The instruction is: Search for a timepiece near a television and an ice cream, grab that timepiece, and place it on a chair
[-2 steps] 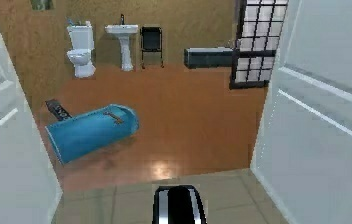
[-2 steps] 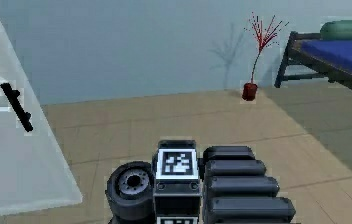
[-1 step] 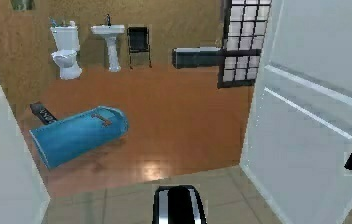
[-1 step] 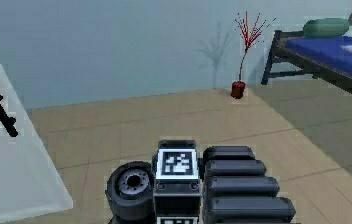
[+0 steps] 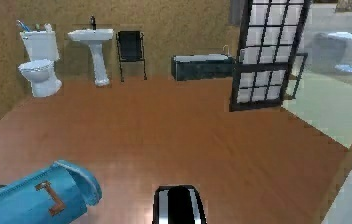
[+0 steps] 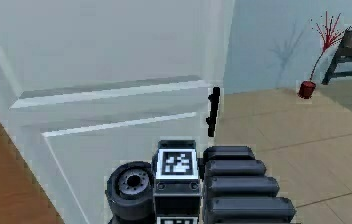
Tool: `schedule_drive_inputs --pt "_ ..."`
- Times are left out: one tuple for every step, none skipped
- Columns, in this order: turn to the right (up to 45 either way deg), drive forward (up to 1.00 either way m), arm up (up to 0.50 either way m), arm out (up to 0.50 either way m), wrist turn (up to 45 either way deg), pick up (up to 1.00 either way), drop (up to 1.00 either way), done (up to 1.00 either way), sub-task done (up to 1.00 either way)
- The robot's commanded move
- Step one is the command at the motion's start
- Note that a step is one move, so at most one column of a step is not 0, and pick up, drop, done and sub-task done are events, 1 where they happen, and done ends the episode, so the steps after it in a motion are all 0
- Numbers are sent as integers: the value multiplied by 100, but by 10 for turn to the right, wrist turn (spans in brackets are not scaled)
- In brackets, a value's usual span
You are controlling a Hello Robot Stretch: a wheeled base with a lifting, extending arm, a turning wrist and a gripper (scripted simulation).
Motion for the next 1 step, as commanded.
schedule_drive_inputs --pt "0 80 0 0 0 0 0 0 0"
